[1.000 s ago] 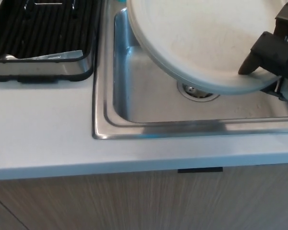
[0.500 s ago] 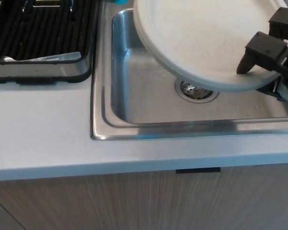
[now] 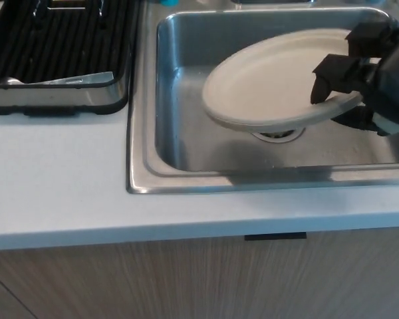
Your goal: Pick up a plate using the right hand and walk towards the sink and put it inside
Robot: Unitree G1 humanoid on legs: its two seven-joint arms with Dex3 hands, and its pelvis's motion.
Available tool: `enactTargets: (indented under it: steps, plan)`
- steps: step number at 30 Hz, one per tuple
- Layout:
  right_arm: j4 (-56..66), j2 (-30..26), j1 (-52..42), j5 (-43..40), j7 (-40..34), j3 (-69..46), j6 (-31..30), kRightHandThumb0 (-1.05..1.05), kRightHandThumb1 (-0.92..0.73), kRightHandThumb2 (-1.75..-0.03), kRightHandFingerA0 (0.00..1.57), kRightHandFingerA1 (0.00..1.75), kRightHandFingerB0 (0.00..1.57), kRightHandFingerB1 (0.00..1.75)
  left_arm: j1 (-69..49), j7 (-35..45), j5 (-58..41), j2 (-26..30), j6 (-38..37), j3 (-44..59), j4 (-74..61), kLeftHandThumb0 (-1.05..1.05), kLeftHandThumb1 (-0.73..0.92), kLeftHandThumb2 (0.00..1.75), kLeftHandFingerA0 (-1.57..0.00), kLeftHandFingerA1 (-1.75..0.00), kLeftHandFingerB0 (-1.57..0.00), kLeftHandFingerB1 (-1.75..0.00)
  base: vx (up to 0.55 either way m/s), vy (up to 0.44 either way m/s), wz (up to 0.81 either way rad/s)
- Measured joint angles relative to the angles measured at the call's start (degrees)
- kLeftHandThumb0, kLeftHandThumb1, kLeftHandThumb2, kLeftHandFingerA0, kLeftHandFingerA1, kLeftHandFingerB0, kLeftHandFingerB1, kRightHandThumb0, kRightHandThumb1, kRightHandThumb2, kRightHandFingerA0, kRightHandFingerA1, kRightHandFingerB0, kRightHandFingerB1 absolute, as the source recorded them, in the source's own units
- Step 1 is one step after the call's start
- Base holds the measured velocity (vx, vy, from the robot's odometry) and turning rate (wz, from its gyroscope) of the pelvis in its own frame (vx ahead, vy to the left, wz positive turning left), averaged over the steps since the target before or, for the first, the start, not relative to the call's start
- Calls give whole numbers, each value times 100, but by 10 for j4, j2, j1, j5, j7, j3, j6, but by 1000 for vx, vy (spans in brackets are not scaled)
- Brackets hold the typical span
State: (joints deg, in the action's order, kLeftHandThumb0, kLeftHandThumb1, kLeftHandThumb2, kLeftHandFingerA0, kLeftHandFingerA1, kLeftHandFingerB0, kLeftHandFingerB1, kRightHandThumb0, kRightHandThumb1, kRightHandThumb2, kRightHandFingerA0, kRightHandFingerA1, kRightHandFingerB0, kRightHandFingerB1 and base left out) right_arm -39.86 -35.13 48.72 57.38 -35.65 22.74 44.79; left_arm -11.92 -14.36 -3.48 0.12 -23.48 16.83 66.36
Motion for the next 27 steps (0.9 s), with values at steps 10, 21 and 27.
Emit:
enactTargets:
  steps: [10, 21, 27]
  plan:
    - [-110, 30, 62, 17, 9, 69, -8, -20, -53, -71, 97, 122, 93, 85, -1, -3, 0, 0, 0, 0, -1, 1, 75, 135, -120, -124, -95, -107, -33, -22, 1]
    - [-201, 54, 124, 47, 2, 141, -45, -30, -53, -61, 89, 159, 89, 69, -20, -4, 0, 0, 0, -4, -12, 9, 71, 146, -101, -135, -82, -114, -102, -63, 1]
    - [-250, 66, 156, 67, -3, 185, -76, -30, -54, -59, 95, 149, 91, 70, -21, -4, 0, 0, 0, -4, -7, 0, 78, 138, -125, -129, -102, -114, 0, 0, 0]
